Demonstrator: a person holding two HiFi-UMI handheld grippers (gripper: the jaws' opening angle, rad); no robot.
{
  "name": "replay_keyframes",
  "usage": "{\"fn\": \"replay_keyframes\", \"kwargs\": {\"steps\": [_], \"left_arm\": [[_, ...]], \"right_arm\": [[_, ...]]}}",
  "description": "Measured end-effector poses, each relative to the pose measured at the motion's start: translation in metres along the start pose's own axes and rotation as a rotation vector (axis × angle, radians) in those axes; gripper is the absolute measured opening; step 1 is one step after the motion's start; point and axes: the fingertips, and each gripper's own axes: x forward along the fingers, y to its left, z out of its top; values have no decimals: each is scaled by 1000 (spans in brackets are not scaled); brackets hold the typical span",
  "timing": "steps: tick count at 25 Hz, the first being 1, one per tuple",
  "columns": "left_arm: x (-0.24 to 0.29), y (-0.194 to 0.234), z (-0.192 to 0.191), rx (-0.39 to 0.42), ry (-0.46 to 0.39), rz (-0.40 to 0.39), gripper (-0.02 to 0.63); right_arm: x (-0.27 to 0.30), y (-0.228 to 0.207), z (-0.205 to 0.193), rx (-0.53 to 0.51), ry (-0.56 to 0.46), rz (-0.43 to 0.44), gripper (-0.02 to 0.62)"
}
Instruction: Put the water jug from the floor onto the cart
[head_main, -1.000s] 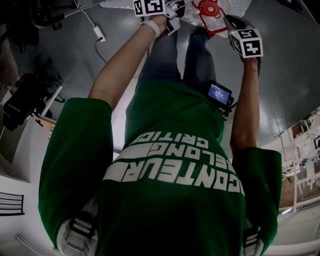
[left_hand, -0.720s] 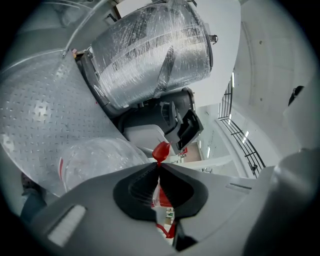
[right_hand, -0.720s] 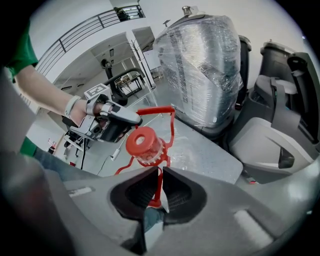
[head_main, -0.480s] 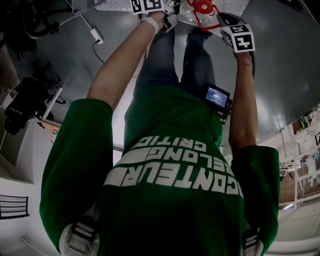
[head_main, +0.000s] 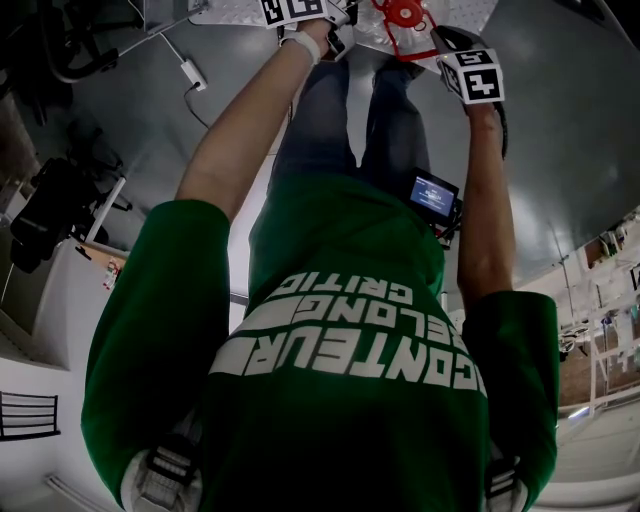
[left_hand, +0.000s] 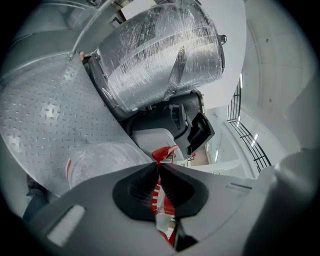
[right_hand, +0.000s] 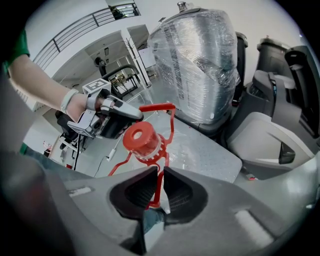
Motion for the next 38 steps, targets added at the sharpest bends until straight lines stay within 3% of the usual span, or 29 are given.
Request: {"fn": "replay_keyframes", "kwargs": {"steps": [13,21,28,38], "left_arm": [[-5,10,-4,-18,-16,61,63],[-15,0,-6,18,-21,77,76],[-31,-14,-8,36,-32,51,61],[-69,-67,-24,84,-56,-31,51]], "right_arm": [[-18,3,2,36,0,-88,57],[-41,-1,6,24,-29,-151,55],[-61,7,17,26,-76,-174,55],[-116,36,33,-23,-150,-195,55]]}}
